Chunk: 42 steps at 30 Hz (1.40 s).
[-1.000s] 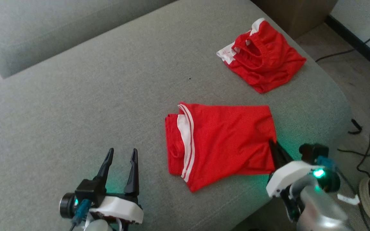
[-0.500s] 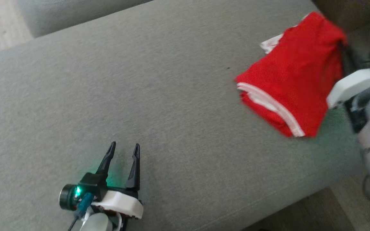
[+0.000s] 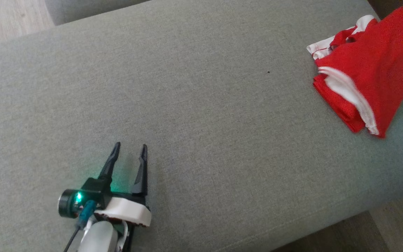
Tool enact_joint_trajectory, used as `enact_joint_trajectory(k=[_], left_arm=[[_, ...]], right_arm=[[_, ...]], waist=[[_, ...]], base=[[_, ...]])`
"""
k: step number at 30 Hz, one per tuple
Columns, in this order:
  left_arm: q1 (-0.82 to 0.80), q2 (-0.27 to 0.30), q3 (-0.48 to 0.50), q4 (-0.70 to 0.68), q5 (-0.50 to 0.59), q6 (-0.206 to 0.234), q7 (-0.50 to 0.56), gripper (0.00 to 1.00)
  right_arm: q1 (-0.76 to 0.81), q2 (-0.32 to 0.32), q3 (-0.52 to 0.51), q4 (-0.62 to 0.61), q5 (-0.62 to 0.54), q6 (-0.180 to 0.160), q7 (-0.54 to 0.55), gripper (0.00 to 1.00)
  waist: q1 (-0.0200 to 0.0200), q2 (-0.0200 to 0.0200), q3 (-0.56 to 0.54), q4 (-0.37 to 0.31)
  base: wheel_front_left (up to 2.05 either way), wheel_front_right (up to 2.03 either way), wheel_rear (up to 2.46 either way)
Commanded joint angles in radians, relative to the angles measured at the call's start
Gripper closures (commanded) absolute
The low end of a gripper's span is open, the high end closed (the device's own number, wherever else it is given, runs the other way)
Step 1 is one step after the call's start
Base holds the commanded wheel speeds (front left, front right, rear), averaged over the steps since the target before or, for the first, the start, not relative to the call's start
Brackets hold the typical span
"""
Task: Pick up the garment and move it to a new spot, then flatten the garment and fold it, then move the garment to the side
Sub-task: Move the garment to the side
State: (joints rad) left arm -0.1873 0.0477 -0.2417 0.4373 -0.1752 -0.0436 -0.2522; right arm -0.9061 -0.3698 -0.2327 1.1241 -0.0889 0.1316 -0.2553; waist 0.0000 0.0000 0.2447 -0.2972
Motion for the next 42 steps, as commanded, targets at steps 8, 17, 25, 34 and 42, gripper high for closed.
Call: enact_joint_trajectory(k=[8,17,25,34,42], left_arm=[[-0.003,0.003,0.090,-0.065,0.004,0.039,-0.010,0.00],[0.026,0.003,0.163,-0.102,-0.030,0.086,-0.010,0.00],[0.072,0.003,0.161,-0.074,-0.065,0.074,-0.010,0.00],[0.123,0.003,0.189,-0.089,-0.102,0.042,-0.010,0.00],[0.155,0.003,0.216,-0.086,-0.087,0.023,-0.010,0.00]], right_arm=[[0.139,0.215,0.025,-0.288,-0.007,-0.001,-0.006,0.00],[0.387,0.309,0.062,-0.460,0.119,-0.001,-0.006,0.00],[0.562,0.319,0.134,-0.478,0.206,-0.001,-0.006,0.00],[0.629,0.319,0.222,-0.502,0.246,-0.001,-0.006,0.00],[0.662,0.319,0.254,-0.533,0.248,-0.001,-0.006,0.00]], waist=[[0.0000,0.0000,-0.029,0.019],[0.0000,0.0000,-0.073,0.116],[0.0000,0.0000,-0.123,0.213],[0.0000,0.0000,-0.190,0.268],[0.0000,0.0000,-0.235,0.292]], base=[[0.00,0.00,0.00],[0.00,0.00,0.00],[0.00,0.00,0.00],[0.00,0.00,0.00],[0.00,0.00,0.00]])
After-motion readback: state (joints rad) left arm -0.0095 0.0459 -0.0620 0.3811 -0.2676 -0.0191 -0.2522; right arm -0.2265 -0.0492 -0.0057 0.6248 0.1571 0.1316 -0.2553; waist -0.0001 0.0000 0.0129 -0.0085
